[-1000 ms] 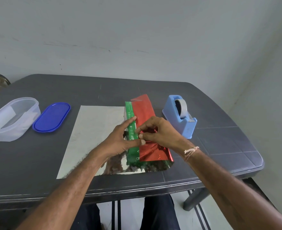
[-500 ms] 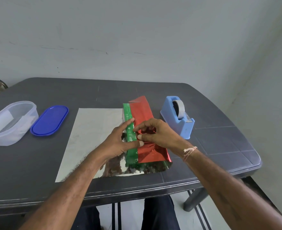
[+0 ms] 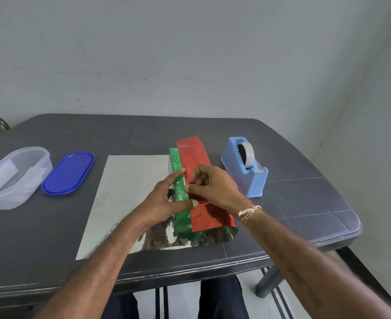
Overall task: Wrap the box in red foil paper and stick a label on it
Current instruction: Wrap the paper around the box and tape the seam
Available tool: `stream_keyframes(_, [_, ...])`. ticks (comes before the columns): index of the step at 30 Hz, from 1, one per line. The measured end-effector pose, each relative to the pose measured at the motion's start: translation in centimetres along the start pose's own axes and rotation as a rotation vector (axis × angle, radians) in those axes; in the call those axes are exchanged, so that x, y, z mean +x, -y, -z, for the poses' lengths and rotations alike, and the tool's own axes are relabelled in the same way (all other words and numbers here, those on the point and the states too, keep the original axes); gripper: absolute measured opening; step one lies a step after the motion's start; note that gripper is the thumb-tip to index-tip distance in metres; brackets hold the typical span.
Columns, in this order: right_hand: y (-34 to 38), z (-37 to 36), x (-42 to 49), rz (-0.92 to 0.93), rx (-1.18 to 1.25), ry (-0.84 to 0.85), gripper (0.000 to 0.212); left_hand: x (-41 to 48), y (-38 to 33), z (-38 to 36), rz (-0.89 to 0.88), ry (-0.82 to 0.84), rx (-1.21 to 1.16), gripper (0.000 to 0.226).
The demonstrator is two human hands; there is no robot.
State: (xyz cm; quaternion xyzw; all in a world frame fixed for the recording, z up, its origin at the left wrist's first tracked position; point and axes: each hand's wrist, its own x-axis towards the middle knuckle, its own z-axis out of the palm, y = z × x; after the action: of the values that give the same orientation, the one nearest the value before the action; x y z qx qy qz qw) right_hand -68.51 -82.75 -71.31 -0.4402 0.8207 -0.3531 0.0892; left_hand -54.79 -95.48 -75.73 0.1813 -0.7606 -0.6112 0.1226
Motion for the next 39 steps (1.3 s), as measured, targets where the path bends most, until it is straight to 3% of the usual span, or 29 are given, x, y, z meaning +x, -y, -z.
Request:
stream_keyframes(5, [1.0,-0.4,0.1,-0.013,-0.166,0.000,0.055,-0.4,-0.6,0.0,-0.003,0.003,-0.009,0.103])
stream_keyframes(8, [1.4,-0.5,0.2,-0.024,-0.210,0.019,0.060,-0.6,-1.2,-0.2,-0.001,0.001,-0.013,0.099])
stream_keyframes(11, [1.0,0.4,0.0,-0.040,-0.006,0.059,0.052,-0.7,-1.0,-0.1,0.008,-0.008,0.011,0.100])
stream_keyframes(14, [-0.8,1.4,-0.7,-0.066,0.212,-0.054,0.048,-0.8,-1.0,-0.4,-0.011,0.011,0.018,0.100])
stream_keyframes(16, [-1.9,1.2,-0.9,-0.082,0.168,-0.120,0.057,-1.0,-1.3,-0.5,-0.017,0.000,0.007,0.100])
stream_keyframes(20, [-2.6,0.8,-1.0,-0.174,0.312,-0.077,0.082,-1.5,-1.8,0.0,0.008,-0.002,-0.012,0.104])
stream_keyframes(23, [-2.3,1.2,-0.8,-0.221,0.349,-0.008,0.085,-1.7,-1.9,0.7,0.041,-0.221,-0.012,0.089])
stream_keyframes(26, [-1.8,1.3,-0.2,-0.237,0.352,0.020,0.089,-1.5,-0.3,4.0,0.137,-0.567,0.343,0.079])
stream_keyframes(28, [-1.6,1.4,0.2,-0.251,0.249,0.015,0.094,-1.8,1.1,6.1,0.331,-0.641,0.747,0.086])
stream_keyframes(30, [-1.2,1.4,0.4,-0.253,0.162,0.022,0.101,-2.4,2.1,7.3,0.489,-0.655,0.966,0.090])
stream_keyframes(35, [-1.1,1.1,0.7,-0.300,0.166,0.095,0.135,-2.7,2.8,8.7,0.549,-0.682,1.135,0.100])
stream_keyframes(39, [-1.6,1.2,0.3,-0.321,0.264,0.106,0.112,-1.9,3.3,9.7,0.561,-0.642,1.016,0.091])
